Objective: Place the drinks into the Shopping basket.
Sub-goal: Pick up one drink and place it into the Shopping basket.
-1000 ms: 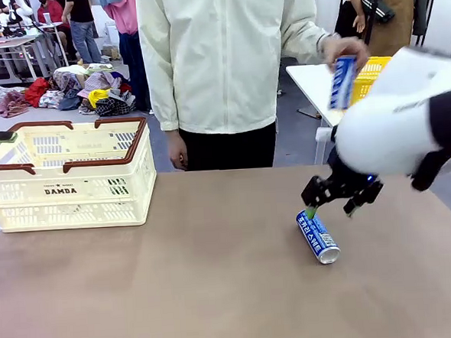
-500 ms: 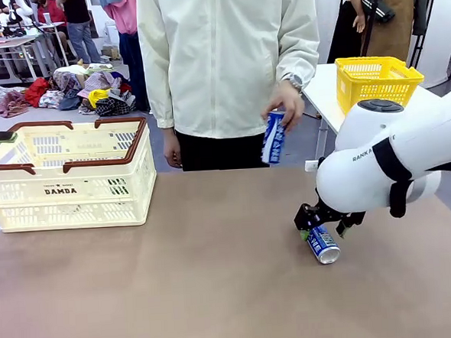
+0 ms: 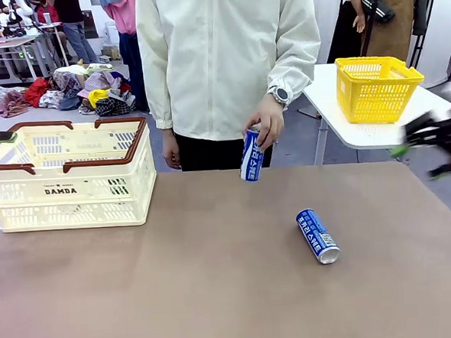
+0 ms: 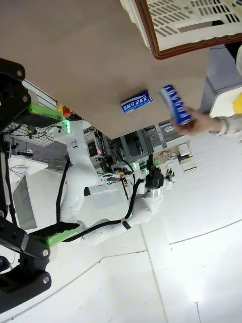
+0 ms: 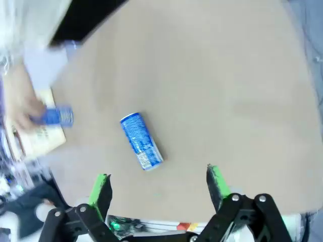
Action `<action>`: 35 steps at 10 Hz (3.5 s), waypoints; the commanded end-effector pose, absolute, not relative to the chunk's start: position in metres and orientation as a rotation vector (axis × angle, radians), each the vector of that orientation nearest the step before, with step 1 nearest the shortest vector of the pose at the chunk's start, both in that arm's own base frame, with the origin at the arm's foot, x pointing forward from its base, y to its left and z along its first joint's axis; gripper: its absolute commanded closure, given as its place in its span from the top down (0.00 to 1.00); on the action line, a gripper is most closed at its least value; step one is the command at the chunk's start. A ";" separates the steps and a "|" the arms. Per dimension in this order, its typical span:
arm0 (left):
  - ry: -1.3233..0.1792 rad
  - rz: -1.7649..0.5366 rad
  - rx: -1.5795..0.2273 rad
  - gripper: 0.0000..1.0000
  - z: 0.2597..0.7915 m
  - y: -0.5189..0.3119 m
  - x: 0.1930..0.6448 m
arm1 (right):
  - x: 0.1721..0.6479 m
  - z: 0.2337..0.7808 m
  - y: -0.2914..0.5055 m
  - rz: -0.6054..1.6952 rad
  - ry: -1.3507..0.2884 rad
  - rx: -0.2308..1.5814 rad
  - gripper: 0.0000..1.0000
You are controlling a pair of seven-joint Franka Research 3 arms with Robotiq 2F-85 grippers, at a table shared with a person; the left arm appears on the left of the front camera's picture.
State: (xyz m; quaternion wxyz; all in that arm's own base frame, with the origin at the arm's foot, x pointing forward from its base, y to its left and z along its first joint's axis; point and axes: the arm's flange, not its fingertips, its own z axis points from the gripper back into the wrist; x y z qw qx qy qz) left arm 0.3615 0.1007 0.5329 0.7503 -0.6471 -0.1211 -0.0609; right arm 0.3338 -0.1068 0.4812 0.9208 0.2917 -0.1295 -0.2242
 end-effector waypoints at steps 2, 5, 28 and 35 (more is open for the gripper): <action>-0.270 -0.140 -1.428 1.00 0.534 0.100 0.359 | 0.259 0.457 -0.207 -0.620 -0.289 0.655 1.00; -0.270 -0.140 -1.428 1.00 0.534 0.100 0.359 | 0.259 0.445 -0.210 -0.624 -0.286 0.671 1.00; -0.270 -0.140 -1.428 1.00 0.534 0.100 0.359 | 0.396 0.334 0.196 0.236 -0.127 0.013 1.00; -0.270 -0.140 -1.428 1.00 0.534 0.100 0.359 | 0.423 0.289 0.202 0.157 -0.101 -0.097 1.00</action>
